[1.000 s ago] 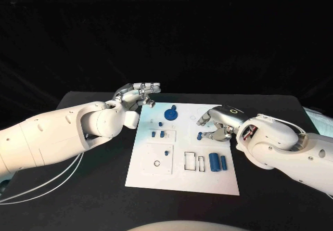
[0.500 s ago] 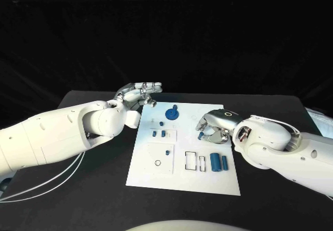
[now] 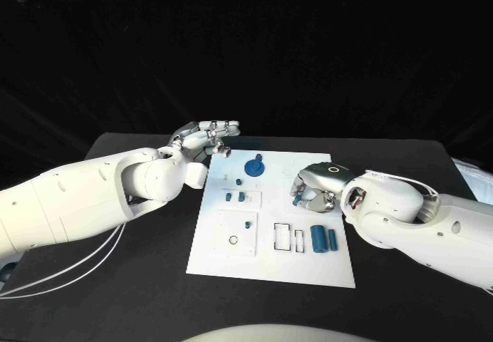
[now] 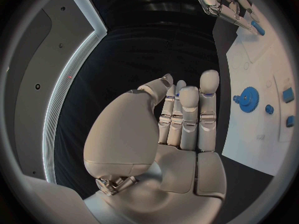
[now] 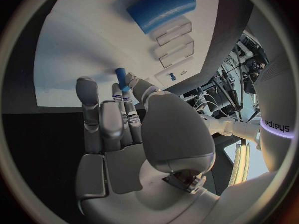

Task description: Assemble the parts on the task board

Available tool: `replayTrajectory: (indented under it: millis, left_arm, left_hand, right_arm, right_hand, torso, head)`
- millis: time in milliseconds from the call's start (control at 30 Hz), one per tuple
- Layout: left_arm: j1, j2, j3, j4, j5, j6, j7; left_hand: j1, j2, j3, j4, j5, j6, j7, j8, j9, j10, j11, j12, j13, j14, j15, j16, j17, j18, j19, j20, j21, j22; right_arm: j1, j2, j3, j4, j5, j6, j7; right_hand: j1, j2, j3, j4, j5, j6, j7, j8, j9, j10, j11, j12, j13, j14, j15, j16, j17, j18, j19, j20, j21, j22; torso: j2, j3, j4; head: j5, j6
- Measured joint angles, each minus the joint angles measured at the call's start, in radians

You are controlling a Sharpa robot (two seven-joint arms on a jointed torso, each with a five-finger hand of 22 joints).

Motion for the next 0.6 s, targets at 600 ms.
replayTrajectory:
  millis: [600]
  left_arm:
    - [0.0,-0.001,0.0,0.0,0.0,0.001,-0.002]
  left_hand:
    - [-0.004,0.004,0.0,0.0,0.0,0.0,0.0,0.0,0.0,-0.004,0.004,0.0,0.001,0.0,0.0,0.0,-0.001,0.0,0.0,0.0,-0.004,-0.003]
  right_arm:
    - [-0.006,0.006,-0.001,-0.01,-0.019,-0.036,-0.011]
  right_hand:
    - [0.002,0.015,0.049,-0.004,-0.017,0.079,-0.028,0.034,0.014,0.099,-0.02,0.02,0.006,0.0,-0.025,0.052,0.054,0.0,0.054,-0.029,0.078,0.114]
  torso:
    - [-0.001,0.0001,-0.0005]
  head:
    - [-0.001,-0.004]
